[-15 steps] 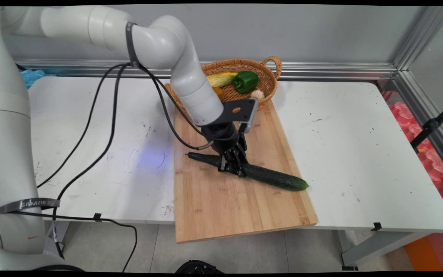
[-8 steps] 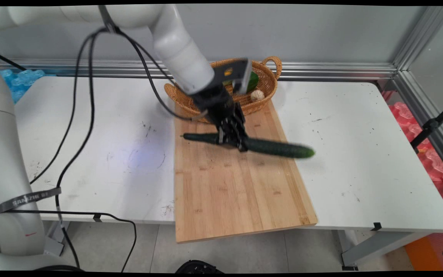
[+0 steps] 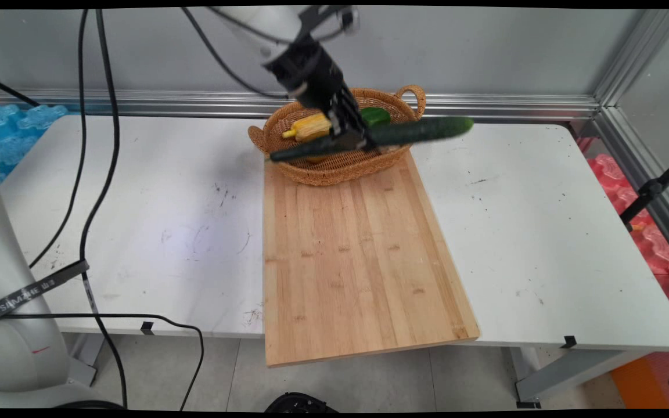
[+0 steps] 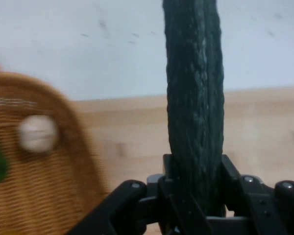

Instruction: Place the picked object in the vegetable basket

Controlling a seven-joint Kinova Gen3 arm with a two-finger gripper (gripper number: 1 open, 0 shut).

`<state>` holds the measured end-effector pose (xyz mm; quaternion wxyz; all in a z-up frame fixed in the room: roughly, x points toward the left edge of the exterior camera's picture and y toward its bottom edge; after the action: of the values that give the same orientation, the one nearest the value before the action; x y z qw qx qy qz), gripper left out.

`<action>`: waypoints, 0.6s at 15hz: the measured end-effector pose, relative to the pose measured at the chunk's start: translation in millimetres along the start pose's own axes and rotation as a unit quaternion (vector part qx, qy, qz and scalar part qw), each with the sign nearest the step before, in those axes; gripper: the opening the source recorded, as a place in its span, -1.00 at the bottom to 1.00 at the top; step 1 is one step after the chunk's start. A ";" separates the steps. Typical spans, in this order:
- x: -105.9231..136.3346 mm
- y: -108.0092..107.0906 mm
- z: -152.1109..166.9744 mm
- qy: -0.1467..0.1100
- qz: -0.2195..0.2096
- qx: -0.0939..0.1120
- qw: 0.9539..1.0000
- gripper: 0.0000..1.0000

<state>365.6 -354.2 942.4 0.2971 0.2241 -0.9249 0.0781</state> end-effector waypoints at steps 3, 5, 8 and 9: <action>3.6 -18.5 -9.1 0.012 -0.028 0.026 0.999 -1.00; 7.3 -34.5 -11.2 0.021 -0.047 0.046 0.998 -1.00; 13.9 -57.0 0.1 0.033 -0.078 0.065 0.994 -1.00; 15.4 -62.8 5.7 0.034 -0.085 0.068 0.993 -1.00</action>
<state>380.4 -417.1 947.4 0.3185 0.3186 -0.8843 0.1229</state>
